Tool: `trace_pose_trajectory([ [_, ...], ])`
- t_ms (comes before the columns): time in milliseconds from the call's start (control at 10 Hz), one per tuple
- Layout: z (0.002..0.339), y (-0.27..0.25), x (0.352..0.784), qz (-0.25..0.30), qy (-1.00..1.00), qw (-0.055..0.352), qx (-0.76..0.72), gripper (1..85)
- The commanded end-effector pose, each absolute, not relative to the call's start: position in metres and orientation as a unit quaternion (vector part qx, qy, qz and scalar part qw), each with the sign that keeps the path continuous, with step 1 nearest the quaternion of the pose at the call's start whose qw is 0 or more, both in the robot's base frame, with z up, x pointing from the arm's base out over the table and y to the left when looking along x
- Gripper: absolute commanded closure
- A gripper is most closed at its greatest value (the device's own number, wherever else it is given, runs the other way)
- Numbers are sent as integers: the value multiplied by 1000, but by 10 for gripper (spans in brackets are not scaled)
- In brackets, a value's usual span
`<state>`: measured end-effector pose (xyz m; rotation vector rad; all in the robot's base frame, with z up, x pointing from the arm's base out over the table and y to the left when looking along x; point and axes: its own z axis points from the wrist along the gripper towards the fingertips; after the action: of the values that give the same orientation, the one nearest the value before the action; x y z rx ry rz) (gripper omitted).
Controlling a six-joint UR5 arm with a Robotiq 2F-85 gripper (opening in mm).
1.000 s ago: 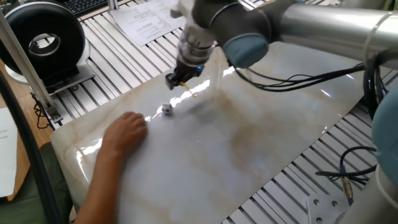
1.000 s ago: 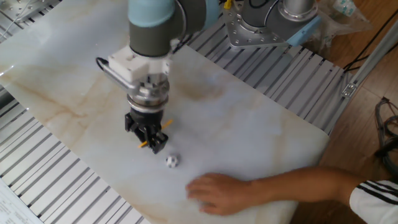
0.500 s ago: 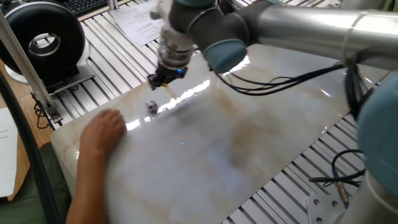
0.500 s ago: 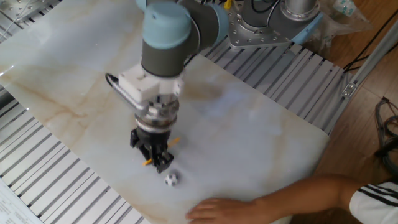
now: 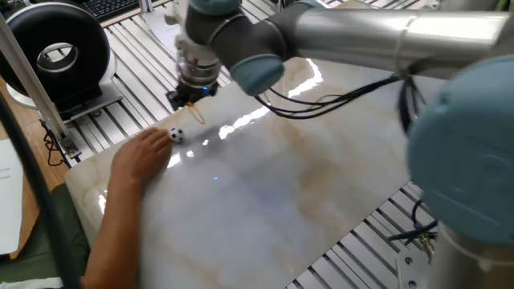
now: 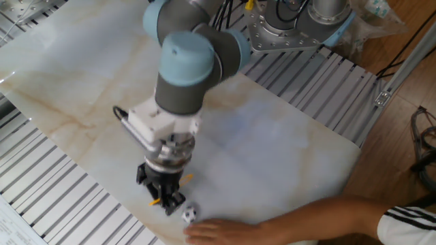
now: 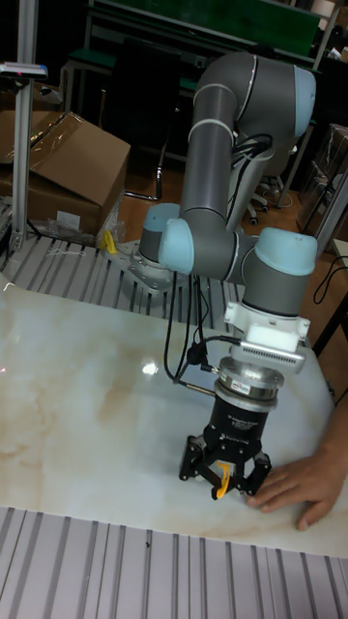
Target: Attach the bubble ring to the ball
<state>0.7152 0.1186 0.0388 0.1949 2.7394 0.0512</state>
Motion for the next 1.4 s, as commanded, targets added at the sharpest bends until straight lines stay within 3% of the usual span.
trace_pose_trajectory([
  [0,40,120,741,14,977,199,69,843],
  [600,33,92,724,28,978,206,31,843],
  [1000,35,35,696,-20,979,199,-29,843],
  [1200,30,18,676,-15,981,186,-55,843],
  [1300,27,-7,668,-49,979,181,-85,843],
])
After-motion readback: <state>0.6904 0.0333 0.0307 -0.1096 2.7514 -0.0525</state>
